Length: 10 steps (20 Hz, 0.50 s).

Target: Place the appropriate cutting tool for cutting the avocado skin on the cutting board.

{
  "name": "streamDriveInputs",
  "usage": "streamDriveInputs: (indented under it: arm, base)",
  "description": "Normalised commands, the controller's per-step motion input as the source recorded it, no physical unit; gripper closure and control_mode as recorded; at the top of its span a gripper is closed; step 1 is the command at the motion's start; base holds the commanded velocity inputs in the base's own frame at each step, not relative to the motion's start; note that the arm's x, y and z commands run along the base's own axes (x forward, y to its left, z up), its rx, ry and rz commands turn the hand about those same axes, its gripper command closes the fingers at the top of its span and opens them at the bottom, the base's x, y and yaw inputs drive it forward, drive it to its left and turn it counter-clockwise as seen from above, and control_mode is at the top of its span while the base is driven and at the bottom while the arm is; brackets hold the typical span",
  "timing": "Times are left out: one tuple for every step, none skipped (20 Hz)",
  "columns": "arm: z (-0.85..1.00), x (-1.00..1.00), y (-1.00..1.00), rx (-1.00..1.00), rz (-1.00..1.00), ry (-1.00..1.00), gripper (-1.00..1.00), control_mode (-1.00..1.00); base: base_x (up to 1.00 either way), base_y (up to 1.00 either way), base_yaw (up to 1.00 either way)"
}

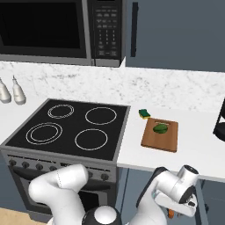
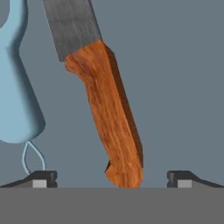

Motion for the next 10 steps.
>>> streamDriveInputs:
  arm:
    - [0.00, 0.00, -0.50, -0.05, 0.12, -0.06, -1.00, -1.00]
    - [-0.01, 0.00, -0.39, -0.05, 0.12, -0.07, -1.00, -1.00]
    - [0.00, 0.00, -0.34, -0.03, 0.09, -0.04, -1.00, -1.00]
    - [0.00, 0.00, -0.23, -0.01, 0.07, -0.04, -1.00, -1.00]
    - [0.00, 0.09, -0.04, 0.00, 0.05, -0.06, -1.00, -1.00]
    - [0.00, 0.19, 0.00, 0.00, 0.03, -0.08, -1.00, -1.00]
    - [0.00, 0.16, 0.00, 0.00, 0.03, -0.12, -1.00, -1.00]
    - [0.00, 0.16, 0.00, 0.00, 0.03, -0.14, -1.00, -1.00]
    - [-0.01, 0.00, 0.00, 0.00, 0.03, -0.15, -1.00, -1.00]
    - [-0.13, 0.00, 0.00, 0.00, 0.03, -0.17, -1.00, -1.00]
  base:
    - [0.00, 0.00, 0.00]
    - [0.00, 0.00, 0.00]
    - [0.00, 0.00, 0.00]
    - [0.00, 0.00, 0.00]
    - [0.00, 0.00, 0.00]
    - [0.00, 0.00, 0.00]
    - [0.00, 0.00, 0.00]
    - [0.00, 0.00, 0.00]
    - [0.00, 0.00, 0.00]
    - [0.00, 0.00, 0.00]
